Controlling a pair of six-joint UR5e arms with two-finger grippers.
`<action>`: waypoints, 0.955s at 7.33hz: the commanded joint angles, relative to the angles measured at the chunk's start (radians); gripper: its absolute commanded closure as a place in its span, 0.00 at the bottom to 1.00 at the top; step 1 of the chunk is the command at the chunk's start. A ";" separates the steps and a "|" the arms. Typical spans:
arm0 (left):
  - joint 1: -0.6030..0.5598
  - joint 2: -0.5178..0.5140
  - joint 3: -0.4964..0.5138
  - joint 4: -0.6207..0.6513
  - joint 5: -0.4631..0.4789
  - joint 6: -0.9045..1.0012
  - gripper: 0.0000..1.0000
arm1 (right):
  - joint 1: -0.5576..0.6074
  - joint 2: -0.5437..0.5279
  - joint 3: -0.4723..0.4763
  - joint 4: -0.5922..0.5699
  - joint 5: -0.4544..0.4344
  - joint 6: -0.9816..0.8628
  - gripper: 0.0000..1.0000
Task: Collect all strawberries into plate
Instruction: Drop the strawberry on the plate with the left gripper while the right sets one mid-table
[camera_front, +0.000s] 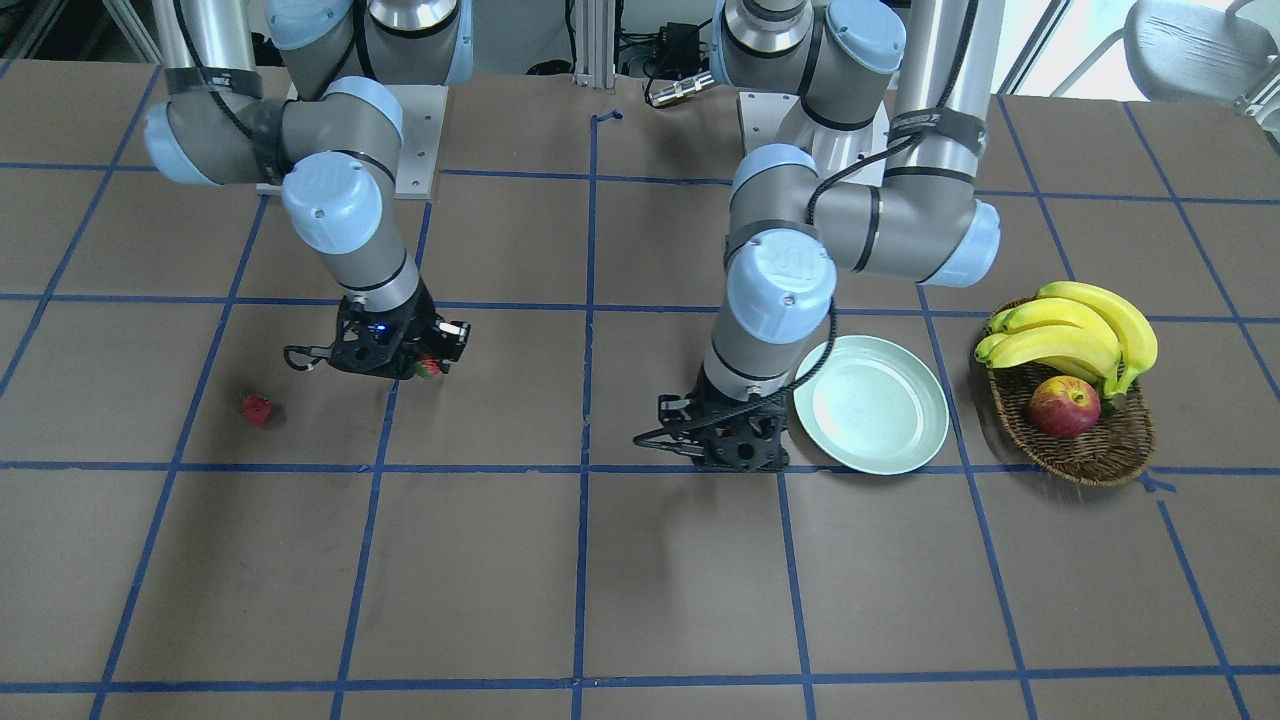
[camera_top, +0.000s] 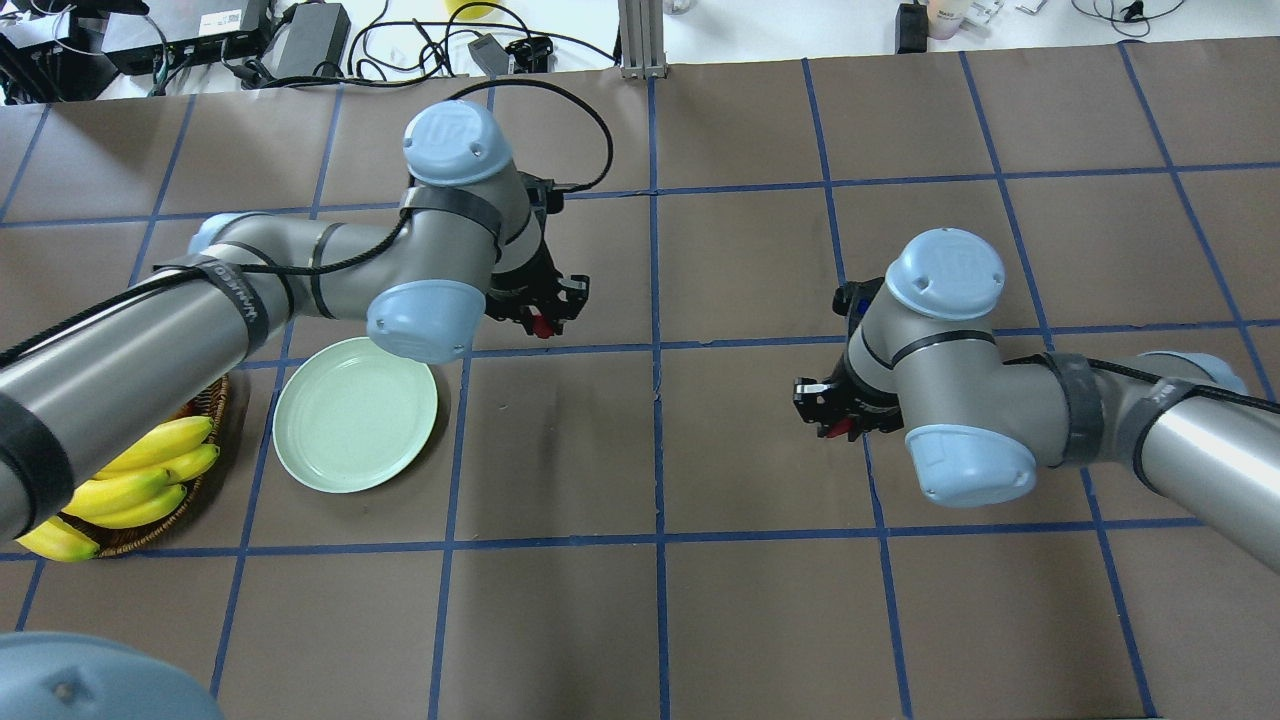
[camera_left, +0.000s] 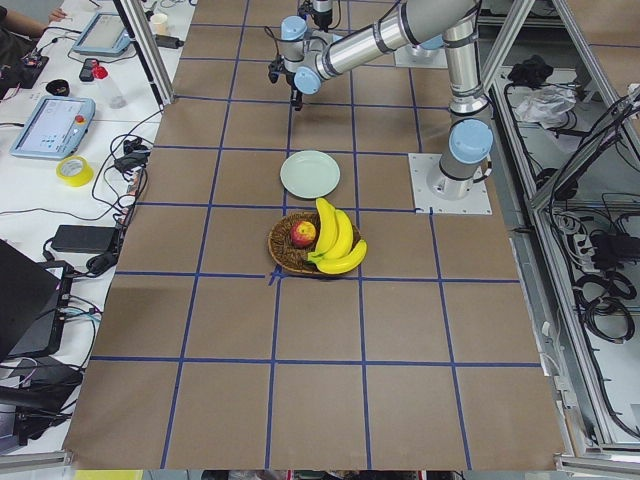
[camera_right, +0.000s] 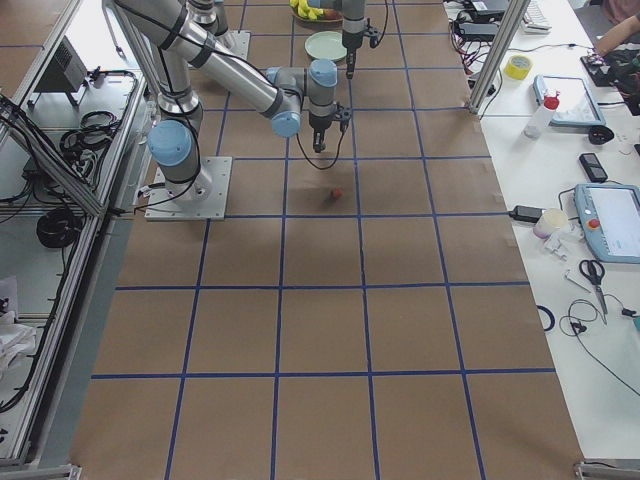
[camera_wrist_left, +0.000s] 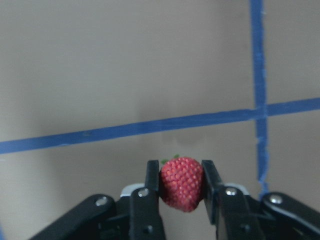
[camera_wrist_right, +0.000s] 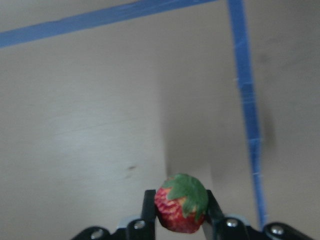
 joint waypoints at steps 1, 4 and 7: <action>0.175 0.066 -0.010 -0.096 0.019 0.239 1.00 | 0.227 0.109 -0.168 -0.002 0.051 0.311 0.88; 0.317 0.055 -0.099 -0.078 0.015 0.393 1.00 | 0.423 0.331 -0.438 0.004 0.036 0.594 0.87; 0.319 0.046 -0.143 -0.041 0.030 0.423 1.00 | 0.452 0.397 -0.499 0.009 0.035 0.633 0.75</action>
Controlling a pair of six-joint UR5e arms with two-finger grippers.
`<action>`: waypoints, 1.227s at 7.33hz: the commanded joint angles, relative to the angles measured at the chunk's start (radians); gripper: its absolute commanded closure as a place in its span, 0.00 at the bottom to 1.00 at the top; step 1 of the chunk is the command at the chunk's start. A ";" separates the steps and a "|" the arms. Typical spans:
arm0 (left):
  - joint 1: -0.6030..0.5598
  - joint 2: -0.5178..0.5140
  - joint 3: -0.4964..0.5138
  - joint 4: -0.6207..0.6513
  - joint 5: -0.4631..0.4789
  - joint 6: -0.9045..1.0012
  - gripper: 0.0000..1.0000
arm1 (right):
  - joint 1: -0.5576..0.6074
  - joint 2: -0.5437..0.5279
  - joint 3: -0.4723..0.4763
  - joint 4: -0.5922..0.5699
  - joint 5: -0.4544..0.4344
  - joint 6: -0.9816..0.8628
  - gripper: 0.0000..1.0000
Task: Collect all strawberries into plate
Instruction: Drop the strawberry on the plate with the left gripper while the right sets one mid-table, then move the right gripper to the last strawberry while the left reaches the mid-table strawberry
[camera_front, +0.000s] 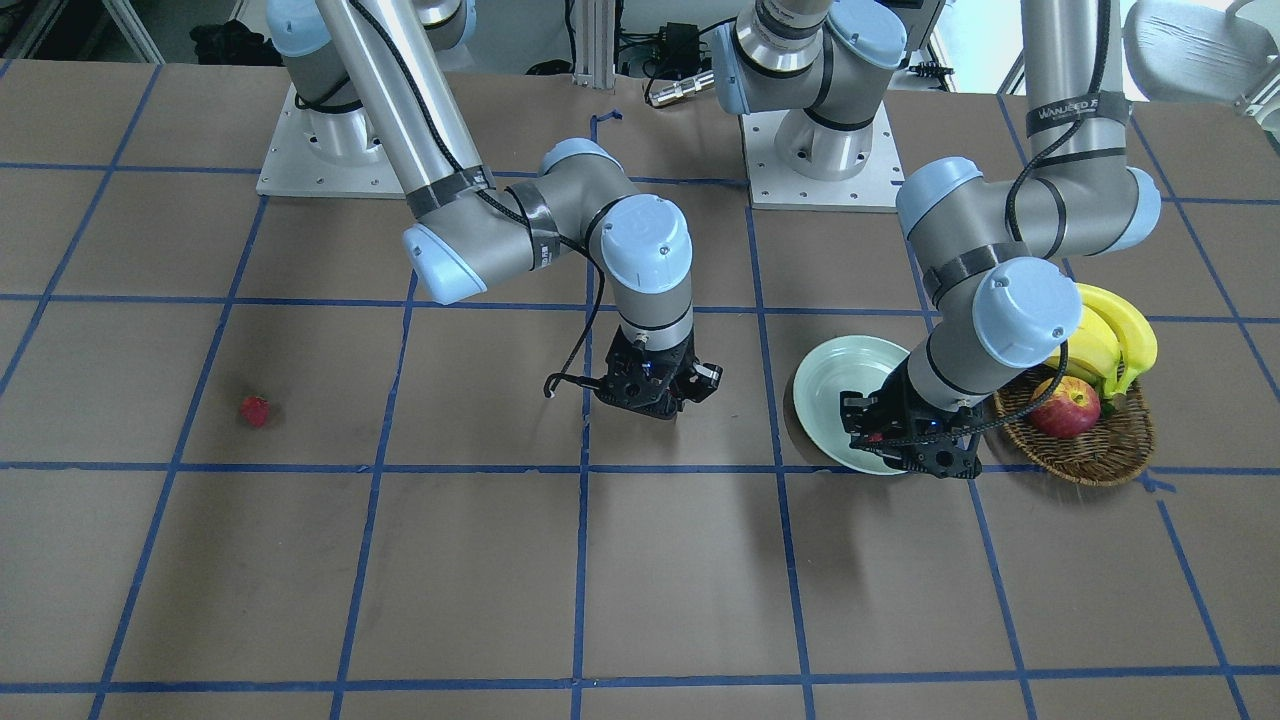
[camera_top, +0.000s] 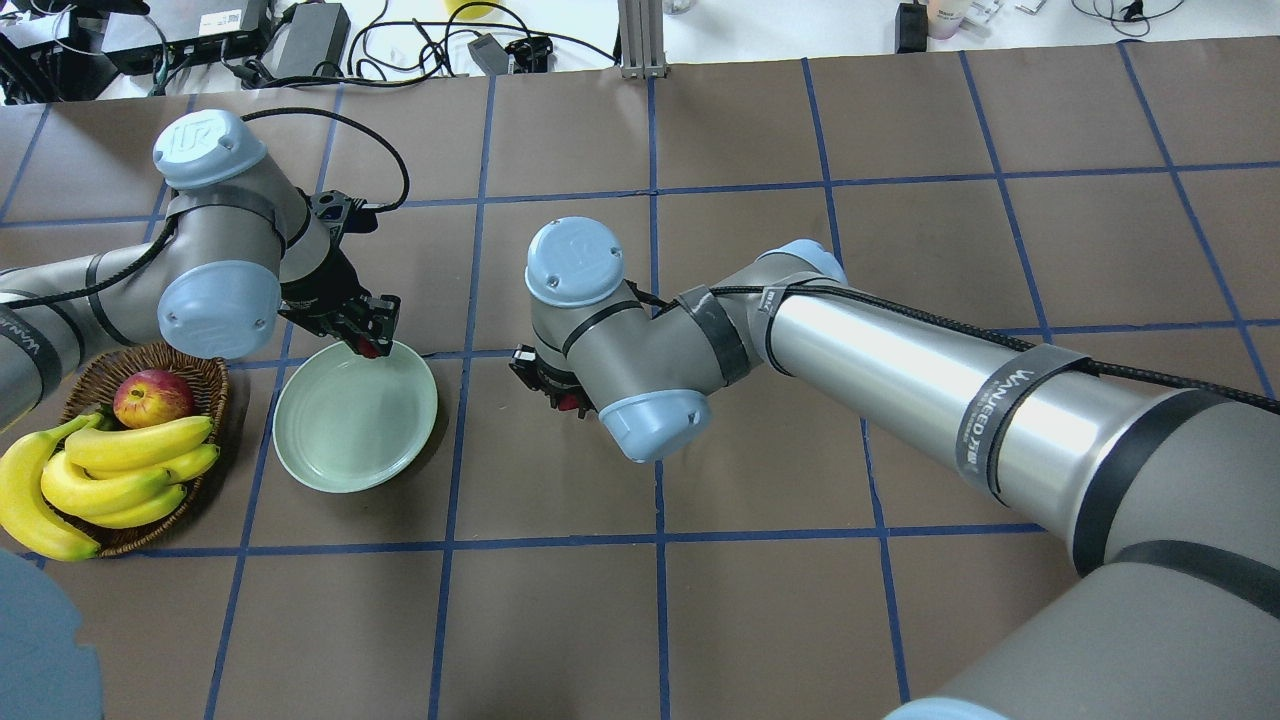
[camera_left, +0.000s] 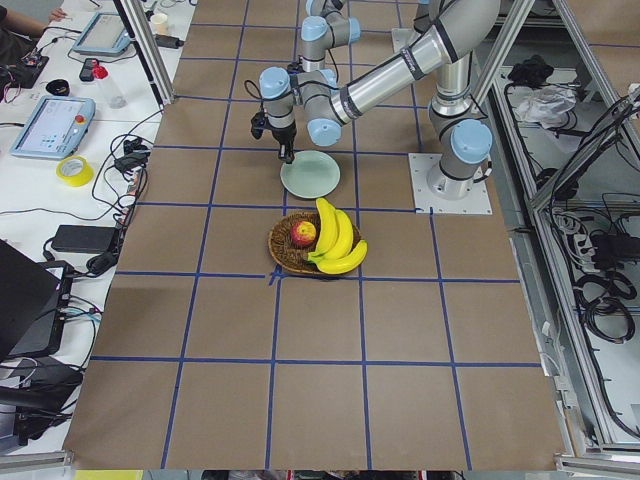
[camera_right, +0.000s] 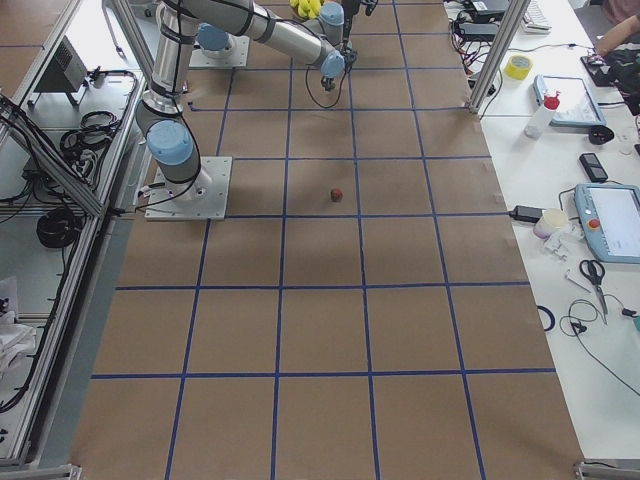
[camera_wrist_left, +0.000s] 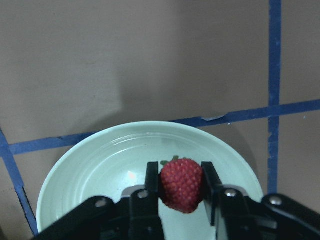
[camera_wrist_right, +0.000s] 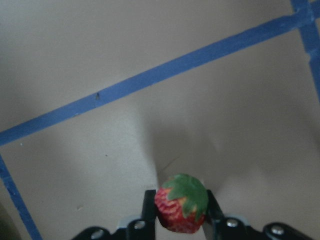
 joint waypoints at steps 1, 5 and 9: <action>0.002 -0.001 -0.050 0.007 0.003 0.009 0.56 | 0.009 0.023 -0.010 0.001 -0.001 0.011 0.53; -0.008 0.023 -0.032 0.038 0.000 -0.012 0.27 | -0.078 -0.084 -0.001 0.181 -0.062 -0.177 0.00; -0.275 0.017 0.029 0.039 -0.012 -0.407 0.26 | -0.420 -0.282 0.228 0.194 -0.079 -0.705 0.01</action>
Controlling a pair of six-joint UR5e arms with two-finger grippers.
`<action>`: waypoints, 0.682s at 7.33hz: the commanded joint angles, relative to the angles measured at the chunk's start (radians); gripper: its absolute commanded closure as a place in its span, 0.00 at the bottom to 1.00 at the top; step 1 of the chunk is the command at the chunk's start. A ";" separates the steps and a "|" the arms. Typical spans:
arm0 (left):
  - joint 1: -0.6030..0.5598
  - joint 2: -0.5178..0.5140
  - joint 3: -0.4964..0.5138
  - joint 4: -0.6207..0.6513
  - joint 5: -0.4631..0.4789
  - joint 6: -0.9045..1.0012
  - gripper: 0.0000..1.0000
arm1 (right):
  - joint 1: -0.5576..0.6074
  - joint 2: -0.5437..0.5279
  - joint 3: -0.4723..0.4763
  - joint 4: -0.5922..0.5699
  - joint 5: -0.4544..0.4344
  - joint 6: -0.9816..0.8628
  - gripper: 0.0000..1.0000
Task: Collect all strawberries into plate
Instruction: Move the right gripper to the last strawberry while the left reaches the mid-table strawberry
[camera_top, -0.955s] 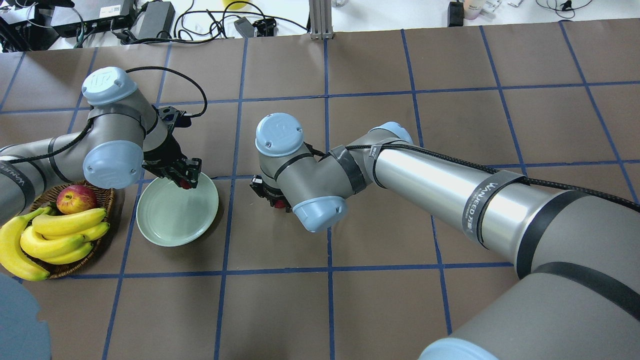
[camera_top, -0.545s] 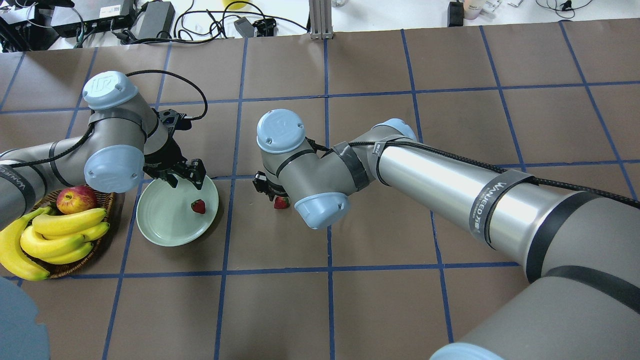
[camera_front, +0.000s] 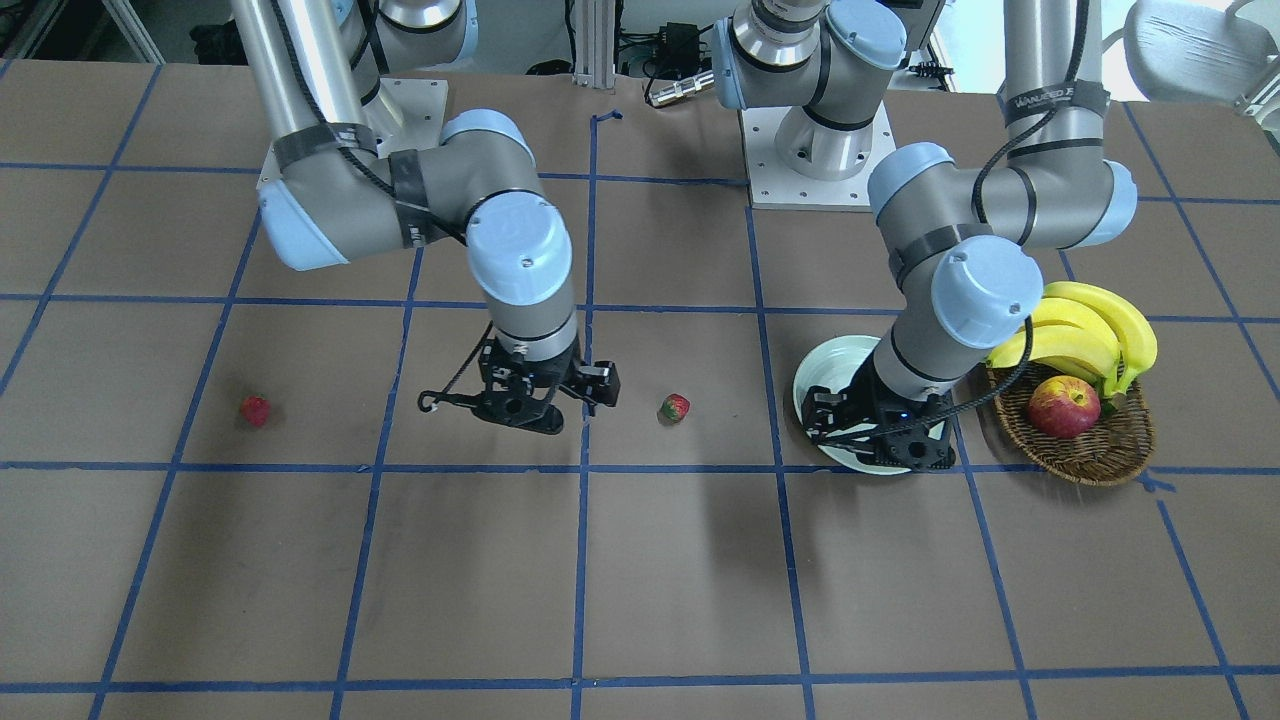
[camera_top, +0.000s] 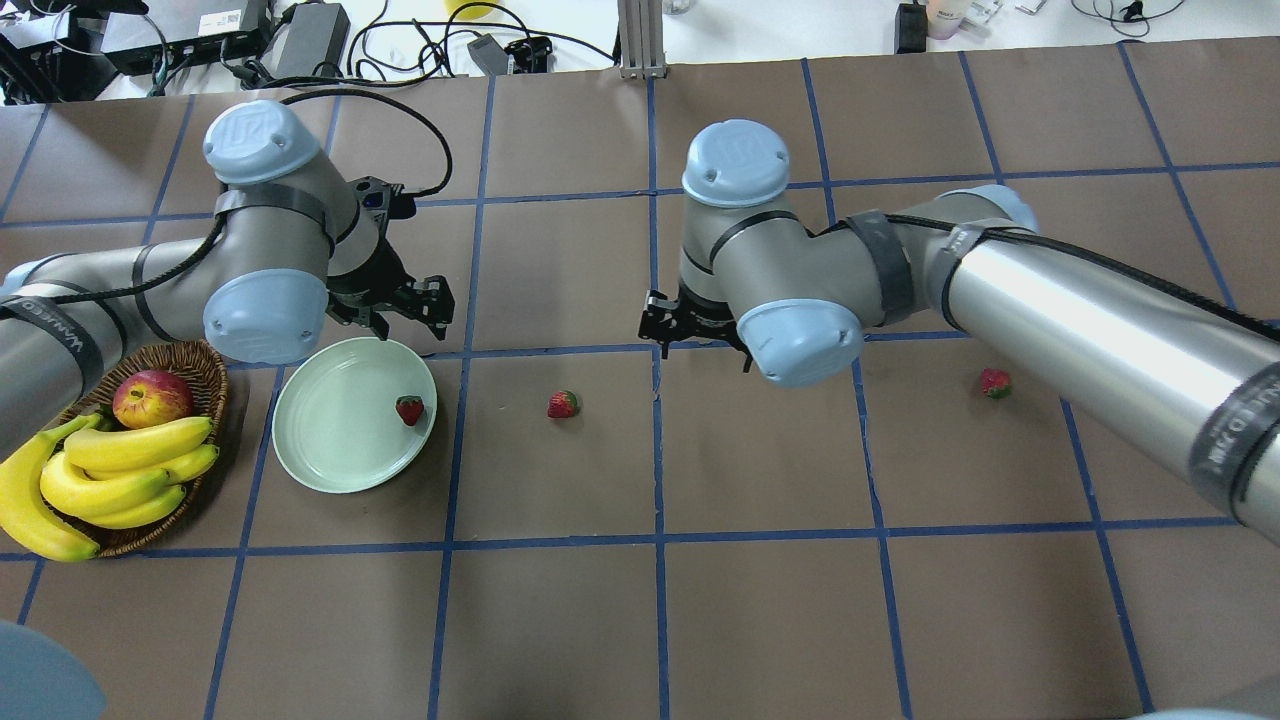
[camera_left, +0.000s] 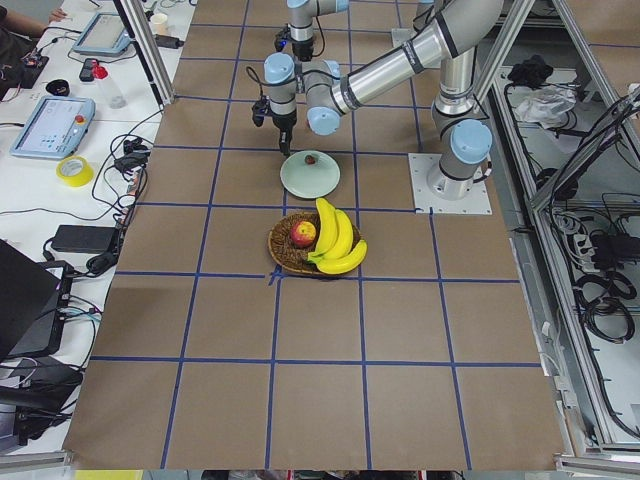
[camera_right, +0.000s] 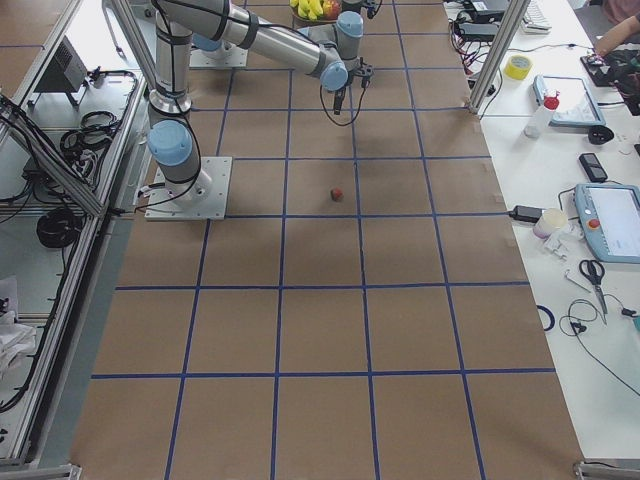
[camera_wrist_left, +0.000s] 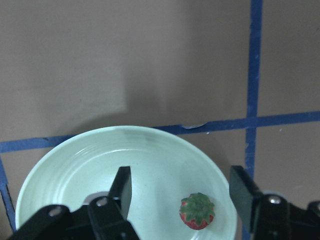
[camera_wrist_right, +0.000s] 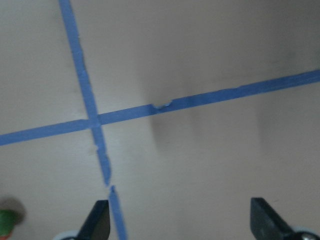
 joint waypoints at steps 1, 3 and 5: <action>-0.196 -0.012 0.008 0.053 -0.005 -0.147 0.26 | -0.223 -0.082 0.136 -0.036 -0.066 -0.372 0.02; -0.300 -0.038 -0.006 0.093 -0.011 -0.120 0.29 | -0.392 -0.095 0.175 -0.059 -0.118 -0.643 0.09; -0.303 -0.057 -0.064 0.114 -0.007 0.030 0.36 | -0.519 -0.087 0.198 -0.070 -0.114 -0.748 0.12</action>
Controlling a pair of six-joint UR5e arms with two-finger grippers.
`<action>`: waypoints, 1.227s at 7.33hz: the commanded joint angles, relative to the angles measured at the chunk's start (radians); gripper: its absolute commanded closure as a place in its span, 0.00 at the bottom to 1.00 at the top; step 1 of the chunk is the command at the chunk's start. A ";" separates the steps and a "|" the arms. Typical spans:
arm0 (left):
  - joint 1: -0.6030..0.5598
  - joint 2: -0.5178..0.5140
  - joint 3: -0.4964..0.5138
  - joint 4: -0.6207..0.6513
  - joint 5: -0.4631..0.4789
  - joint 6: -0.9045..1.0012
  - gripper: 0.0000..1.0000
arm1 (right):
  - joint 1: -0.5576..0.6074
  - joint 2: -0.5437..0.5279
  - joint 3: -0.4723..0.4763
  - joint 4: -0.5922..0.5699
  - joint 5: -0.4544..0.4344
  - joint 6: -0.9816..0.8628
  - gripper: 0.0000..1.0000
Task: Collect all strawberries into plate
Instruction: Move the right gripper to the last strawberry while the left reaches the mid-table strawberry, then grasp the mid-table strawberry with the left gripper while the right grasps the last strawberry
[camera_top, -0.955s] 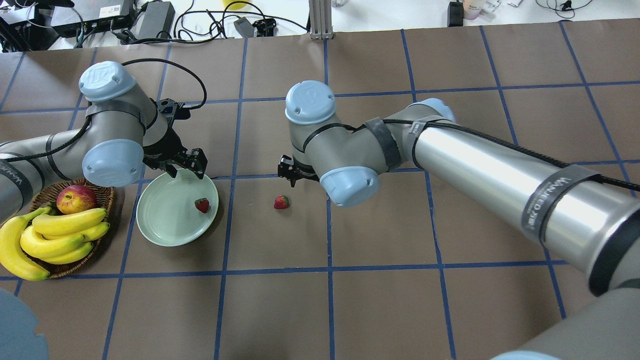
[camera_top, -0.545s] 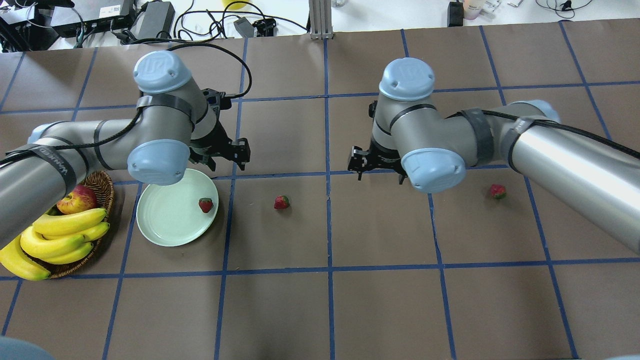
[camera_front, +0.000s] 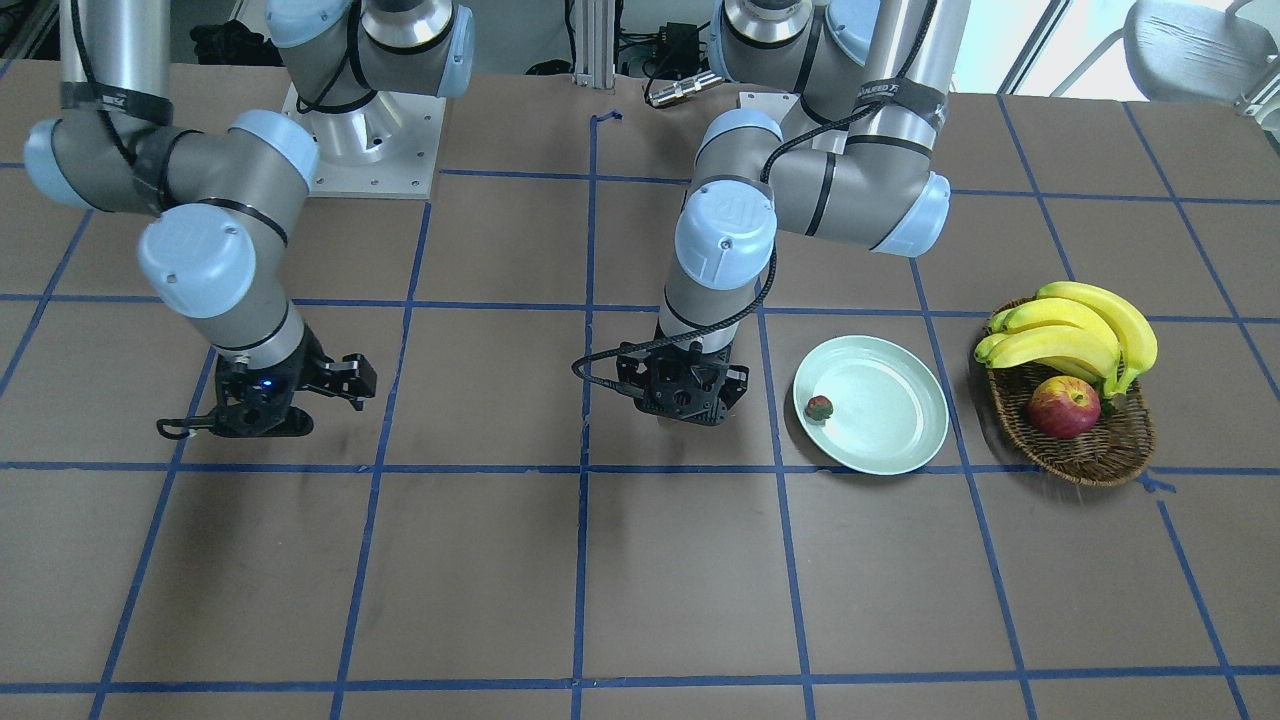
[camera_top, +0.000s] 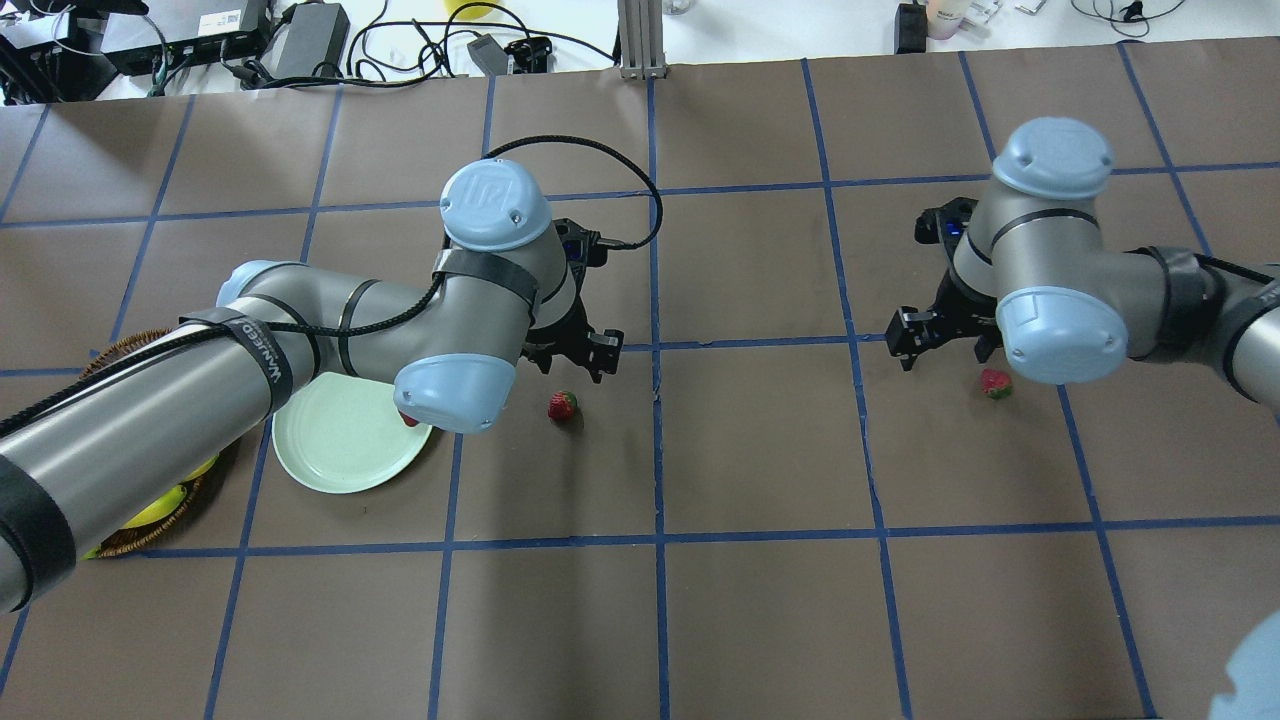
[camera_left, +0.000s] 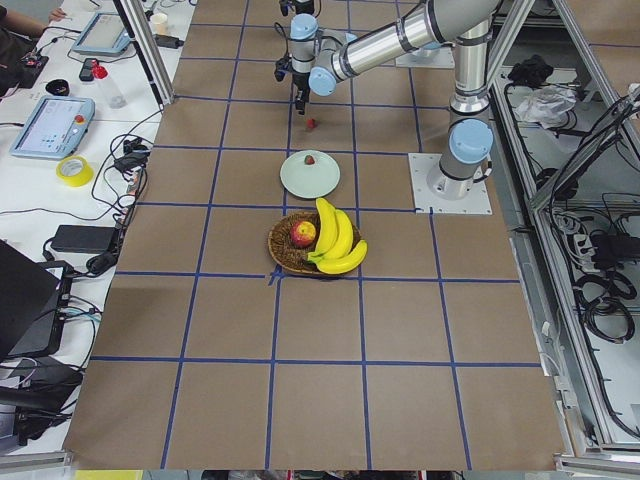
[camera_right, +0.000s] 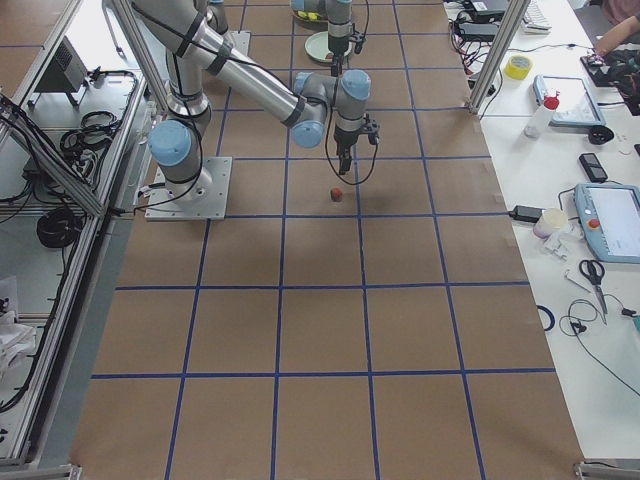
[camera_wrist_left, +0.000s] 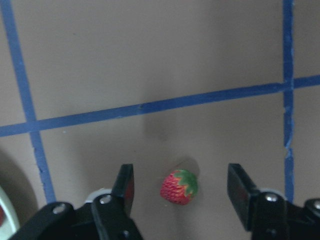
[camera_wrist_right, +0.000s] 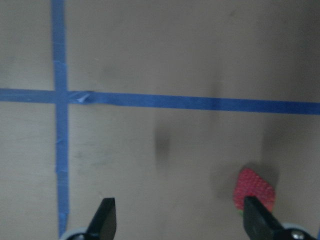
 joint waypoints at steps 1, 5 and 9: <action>-0.009 -0.027 -0.040 0.033 0.005 0.070 0.37 | -0.078 0.039 0.014 -0.055 -0.010 -0.105 0.16; -0.006 -0.045 -0.053 0.044 0.022 0.108 0.36 | -0.078 0.070 0.037 -0.071 -0.058 -0.129 0.53; 0.000 -0.043 -0.049 0.046 0.091 0.157 0.36 | -0.042 0.030 0.008 -0.022 -0.047 -0.038 0.78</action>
